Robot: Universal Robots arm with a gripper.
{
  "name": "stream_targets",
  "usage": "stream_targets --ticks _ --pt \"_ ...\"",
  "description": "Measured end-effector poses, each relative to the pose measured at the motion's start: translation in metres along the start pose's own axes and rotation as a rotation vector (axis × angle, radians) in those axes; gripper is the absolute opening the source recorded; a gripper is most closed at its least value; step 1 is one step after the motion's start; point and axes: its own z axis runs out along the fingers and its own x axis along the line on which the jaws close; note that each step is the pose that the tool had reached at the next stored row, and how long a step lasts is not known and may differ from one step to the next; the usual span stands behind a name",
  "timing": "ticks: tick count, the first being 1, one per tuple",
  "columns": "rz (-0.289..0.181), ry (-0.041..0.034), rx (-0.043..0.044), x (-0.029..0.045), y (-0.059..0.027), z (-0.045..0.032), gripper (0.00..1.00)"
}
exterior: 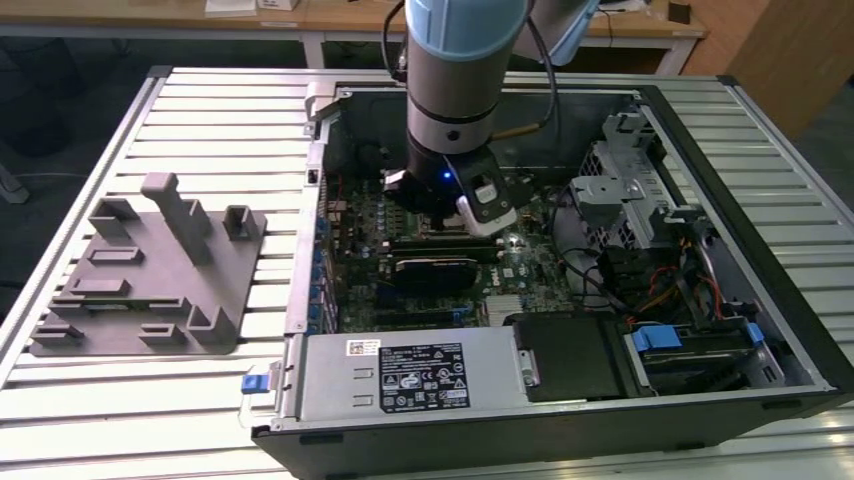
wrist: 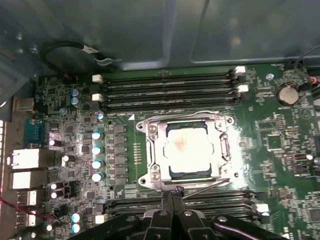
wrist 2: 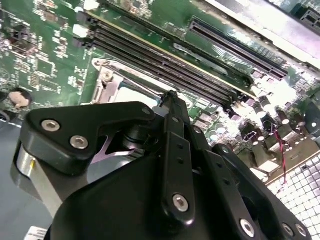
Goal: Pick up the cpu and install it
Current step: 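Install the second cpu locking lever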
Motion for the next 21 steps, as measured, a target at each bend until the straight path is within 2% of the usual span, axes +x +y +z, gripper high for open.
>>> stream_targets --ticks 3,7,10,13,16,21 --pt "0.0 -0.0001 -0.0003 0.0043 -0.0013 0.0028 0.11" --pt "0.0 0.0003 -0.0003 0.006 -0.0039 0.0074 0.11" --pt "0.0 0.0007 -0.0047 0.0069 -0.006 0.0102 0.11" --pt "0.0 0.0017 -0.0198 0.008 -0.0076 0.0122 0.11" --pt "0.001 0.0034 -0.04 0.0096 -0.0092 0.0138 0.11" --pt "0.001 0.0053 -0.0659 0.0125 -0.0128 0.0167 0.11"
